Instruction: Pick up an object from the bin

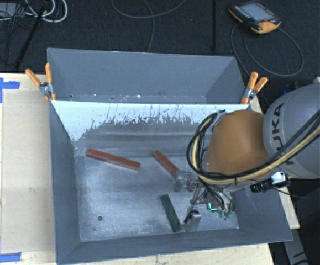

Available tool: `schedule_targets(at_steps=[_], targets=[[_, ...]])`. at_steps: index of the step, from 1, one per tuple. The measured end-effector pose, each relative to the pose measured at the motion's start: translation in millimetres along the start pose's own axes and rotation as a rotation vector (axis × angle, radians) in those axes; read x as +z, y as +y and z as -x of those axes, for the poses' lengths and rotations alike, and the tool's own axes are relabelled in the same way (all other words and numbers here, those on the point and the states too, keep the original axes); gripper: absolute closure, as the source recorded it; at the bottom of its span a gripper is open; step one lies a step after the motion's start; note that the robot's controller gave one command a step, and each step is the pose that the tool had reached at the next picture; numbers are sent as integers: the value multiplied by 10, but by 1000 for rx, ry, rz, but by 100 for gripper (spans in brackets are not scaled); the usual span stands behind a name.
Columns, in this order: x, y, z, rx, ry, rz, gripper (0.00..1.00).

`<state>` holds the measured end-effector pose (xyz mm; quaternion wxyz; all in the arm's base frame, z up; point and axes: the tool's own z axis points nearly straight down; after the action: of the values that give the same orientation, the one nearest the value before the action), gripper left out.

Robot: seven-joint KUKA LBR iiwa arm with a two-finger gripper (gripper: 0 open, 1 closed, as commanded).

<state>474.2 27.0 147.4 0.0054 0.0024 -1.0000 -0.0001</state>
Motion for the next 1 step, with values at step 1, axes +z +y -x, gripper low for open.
schedule_targets(at_steps=[1], targets=[[-35, -1, 19, 1, -8, 0, 0]])
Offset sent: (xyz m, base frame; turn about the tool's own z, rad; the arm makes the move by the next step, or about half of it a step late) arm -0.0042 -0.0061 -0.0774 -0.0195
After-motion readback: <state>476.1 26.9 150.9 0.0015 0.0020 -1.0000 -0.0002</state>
